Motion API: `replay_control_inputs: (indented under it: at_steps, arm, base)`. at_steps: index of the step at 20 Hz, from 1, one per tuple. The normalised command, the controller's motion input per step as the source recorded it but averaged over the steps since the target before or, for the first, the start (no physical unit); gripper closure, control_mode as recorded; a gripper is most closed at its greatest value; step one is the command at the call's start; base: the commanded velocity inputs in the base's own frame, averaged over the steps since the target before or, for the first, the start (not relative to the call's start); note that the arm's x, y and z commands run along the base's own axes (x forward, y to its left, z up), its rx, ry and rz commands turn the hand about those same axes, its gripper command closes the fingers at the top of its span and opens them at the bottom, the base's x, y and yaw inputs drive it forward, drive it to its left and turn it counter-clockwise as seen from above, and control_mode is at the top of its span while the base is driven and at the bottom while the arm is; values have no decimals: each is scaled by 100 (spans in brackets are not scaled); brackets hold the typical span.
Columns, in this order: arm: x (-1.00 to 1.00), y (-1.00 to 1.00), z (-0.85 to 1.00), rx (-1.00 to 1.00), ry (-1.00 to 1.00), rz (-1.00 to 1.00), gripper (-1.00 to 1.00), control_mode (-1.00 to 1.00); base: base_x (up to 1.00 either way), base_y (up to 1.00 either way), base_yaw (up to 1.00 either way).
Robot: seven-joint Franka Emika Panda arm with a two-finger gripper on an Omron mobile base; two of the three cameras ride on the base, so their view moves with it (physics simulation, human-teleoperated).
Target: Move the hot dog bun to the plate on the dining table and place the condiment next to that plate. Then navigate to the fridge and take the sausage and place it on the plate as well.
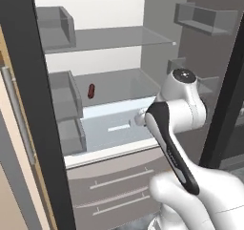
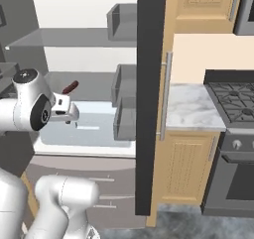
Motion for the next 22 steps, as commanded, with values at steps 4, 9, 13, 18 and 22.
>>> replay_control_inputs:
  at_steps: [4,9,13,18,22]
  arm:
    - [0,0,0,0,0,0,-100,100]
    - [0,0,0,0,0,0,-100,100]
    - [0,0,0,0,0,0,-100,100]
    - [25,44,0,4,-2,1,-100,-100]
    - [49,53,0,8,-6,0,-100,-100]
  base:
    - [85,17,0]
    - [90,14,0]
    - [62,24,0]
    - [0,0,0]
    - [0,0,0]
